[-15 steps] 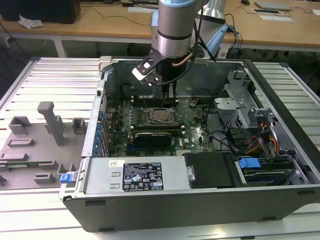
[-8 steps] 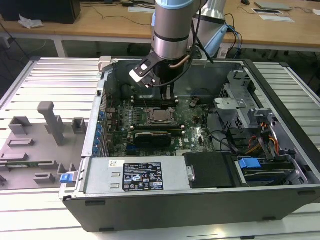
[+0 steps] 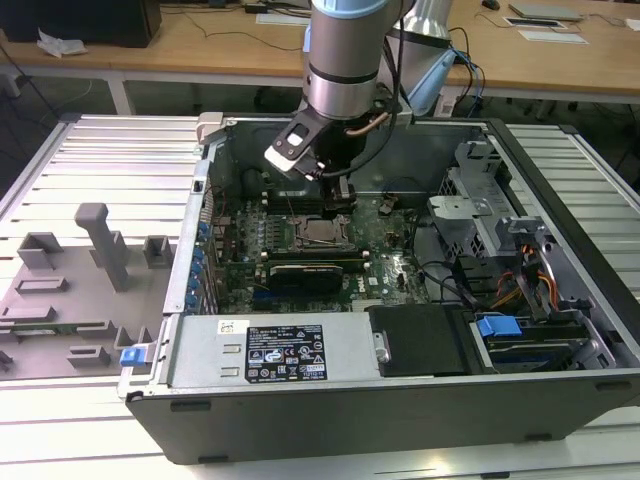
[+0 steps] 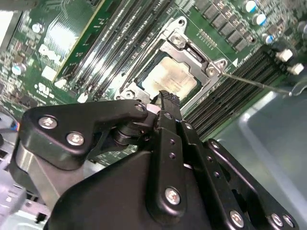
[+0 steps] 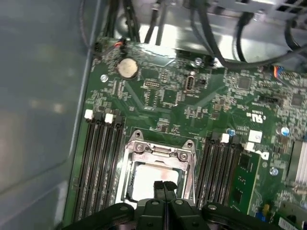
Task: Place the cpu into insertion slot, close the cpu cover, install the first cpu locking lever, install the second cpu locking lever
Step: 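Close the cpu cover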
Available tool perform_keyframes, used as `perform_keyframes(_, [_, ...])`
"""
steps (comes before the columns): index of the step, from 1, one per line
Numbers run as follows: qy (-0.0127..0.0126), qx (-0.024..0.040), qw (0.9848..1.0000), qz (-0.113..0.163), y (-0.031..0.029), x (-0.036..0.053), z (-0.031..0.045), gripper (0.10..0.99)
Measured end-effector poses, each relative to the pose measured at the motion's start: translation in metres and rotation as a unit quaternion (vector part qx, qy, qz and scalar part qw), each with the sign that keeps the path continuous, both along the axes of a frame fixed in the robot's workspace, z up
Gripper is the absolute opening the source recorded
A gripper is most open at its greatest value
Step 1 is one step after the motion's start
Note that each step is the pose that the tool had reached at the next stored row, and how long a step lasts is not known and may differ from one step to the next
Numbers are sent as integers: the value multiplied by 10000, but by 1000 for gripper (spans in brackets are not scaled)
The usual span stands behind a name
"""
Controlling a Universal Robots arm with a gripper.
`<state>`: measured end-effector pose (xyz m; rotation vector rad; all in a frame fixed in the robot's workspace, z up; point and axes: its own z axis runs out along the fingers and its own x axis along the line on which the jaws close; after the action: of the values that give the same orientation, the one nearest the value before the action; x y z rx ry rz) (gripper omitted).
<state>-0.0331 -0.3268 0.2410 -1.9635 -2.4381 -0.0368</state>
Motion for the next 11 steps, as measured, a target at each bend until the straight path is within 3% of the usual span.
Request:
perform_keyframes(2, [1,-14,9996,271,0,0,0,106])
perform_keyframes(3, [0,-25,9987,506,0,0,0,106])
perform_keyframes(4, [0,-38,9966,823,0,0,0,106])
perform_keyframes(6, [0,-45,9947,1025,0,0,0,106])
perform_keyframes(8, [-1,-56,9906,1365,0,0,0,106])
perform_keyframes(11, [-1,-65,9862,1653,0,0,0,106])
